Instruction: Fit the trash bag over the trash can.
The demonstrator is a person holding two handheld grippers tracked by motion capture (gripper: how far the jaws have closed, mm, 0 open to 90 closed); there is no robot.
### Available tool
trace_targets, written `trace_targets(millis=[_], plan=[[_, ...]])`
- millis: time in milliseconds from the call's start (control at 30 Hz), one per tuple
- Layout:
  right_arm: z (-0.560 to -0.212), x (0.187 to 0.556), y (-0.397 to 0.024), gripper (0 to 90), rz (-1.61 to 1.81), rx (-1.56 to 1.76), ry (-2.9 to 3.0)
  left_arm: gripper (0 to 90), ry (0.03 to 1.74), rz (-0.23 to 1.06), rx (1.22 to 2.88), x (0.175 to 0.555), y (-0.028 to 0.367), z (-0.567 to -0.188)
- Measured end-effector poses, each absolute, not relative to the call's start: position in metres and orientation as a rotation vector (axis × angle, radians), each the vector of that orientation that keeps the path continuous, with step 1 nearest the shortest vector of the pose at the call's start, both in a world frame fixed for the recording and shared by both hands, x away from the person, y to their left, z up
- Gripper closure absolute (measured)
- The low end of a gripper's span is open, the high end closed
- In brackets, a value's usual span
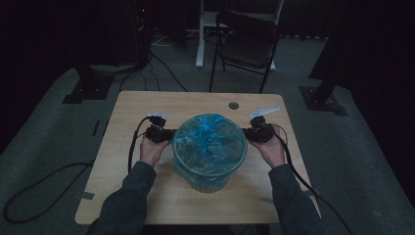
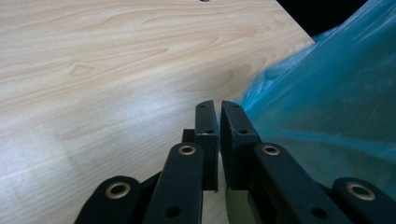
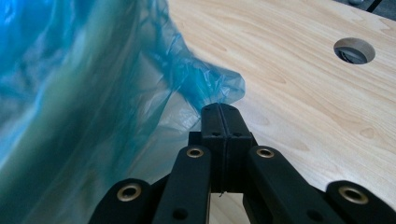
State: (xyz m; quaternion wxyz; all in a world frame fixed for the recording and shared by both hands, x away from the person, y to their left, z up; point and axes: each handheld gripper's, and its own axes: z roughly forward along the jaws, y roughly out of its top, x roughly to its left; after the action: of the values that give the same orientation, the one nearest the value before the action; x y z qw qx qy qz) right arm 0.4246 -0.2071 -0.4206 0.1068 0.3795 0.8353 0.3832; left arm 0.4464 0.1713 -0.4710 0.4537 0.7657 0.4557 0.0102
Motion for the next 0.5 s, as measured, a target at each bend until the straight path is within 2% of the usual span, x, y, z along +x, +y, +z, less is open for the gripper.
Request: trace_targets(millis=[67, 300, 500], plan=[[-0.420, 0.421, -0.207, 89.5, 1.120, 1.105, 2.461, 83.2, 1.126, 0.027, 1.872, 0.444, 0.176, -0.469], [-0.408, 0.405, -0.213, 77.5, 1.165, 1.066, 2.414, 76.0, 1.124, 0.064, 1.846, 0.437, 0.191, -0.460], [-0.403, 0.389, -0.215, 70.7, 1.183, 1.018, 2.404, 70.2, 1.084, 0.102, 1.849, 0.424, 0.200, -0.454]])
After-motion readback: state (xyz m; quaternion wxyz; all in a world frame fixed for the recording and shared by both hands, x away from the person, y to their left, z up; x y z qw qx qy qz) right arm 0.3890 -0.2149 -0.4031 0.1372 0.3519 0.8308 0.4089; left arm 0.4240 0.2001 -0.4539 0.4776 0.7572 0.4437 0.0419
